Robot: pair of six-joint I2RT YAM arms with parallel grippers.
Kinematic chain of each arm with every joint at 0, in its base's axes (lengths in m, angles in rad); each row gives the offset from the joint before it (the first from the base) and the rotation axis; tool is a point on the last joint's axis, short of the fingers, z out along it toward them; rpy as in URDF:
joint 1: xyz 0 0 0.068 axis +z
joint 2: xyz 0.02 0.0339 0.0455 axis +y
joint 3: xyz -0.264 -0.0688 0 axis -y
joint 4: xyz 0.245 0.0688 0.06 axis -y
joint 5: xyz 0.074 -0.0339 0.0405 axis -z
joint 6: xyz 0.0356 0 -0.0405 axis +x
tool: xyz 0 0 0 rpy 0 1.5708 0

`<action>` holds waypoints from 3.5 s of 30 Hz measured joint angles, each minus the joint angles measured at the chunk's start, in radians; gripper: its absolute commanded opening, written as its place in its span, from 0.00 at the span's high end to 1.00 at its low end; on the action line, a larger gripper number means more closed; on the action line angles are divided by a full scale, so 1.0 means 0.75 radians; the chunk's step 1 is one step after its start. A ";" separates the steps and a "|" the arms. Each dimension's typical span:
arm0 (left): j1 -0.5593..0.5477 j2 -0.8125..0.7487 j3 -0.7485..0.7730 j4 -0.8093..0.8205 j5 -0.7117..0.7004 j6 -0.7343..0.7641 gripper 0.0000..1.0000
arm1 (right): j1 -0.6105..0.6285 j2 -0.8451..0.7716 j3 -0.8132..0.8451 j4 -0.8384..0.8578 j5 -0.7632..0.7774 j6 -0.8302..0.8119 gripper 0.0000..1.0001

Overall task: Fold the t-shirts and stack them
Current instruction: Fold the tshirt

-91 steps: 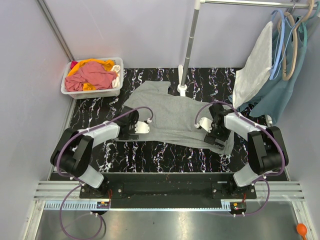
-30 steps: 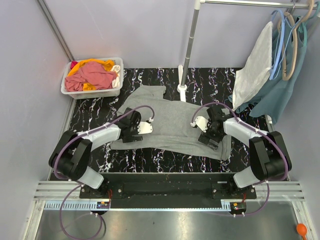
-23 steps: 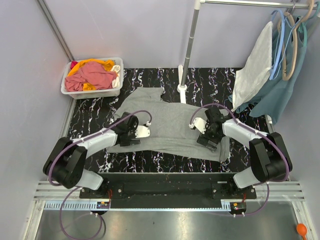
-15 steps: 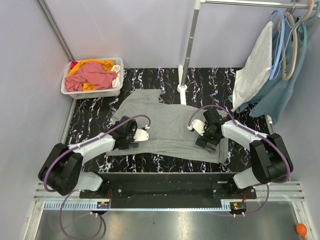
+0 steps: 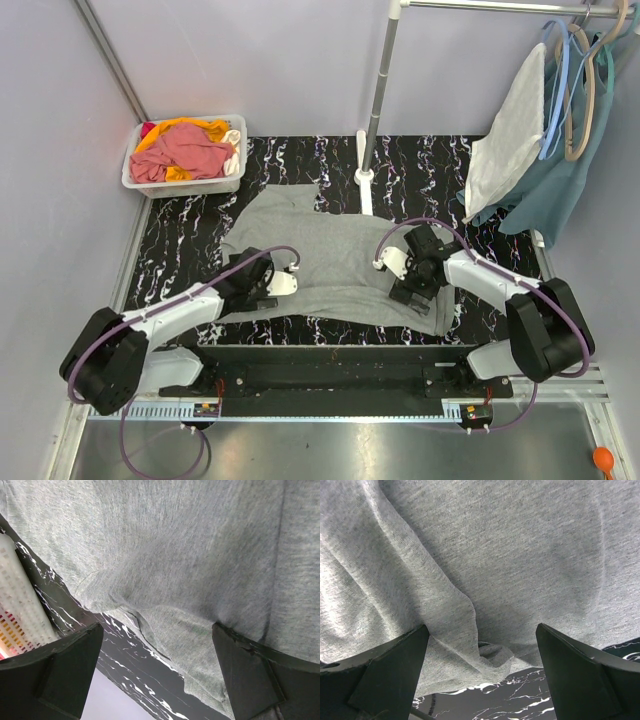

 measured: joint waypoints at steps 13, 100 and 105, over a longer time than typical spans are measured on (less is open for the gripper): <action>-0.029 -0.139 -0.094 -0.011 -0.008 -0.054 0.01 | 0.004 -0.026 -0.021 0.002 -0.009 0.001 0.00; 0.481 1.315 1.860 -0.661 0.761 0.045 0.02 | -0.601 0.712 0.747 0.149 -0.280 0.160 1.00; 0.481 1.463 2.079 -0.661 0.808 -0.044 0.02 | -0.601 0.719 0.756 0.144 -0.280 0.160 1.00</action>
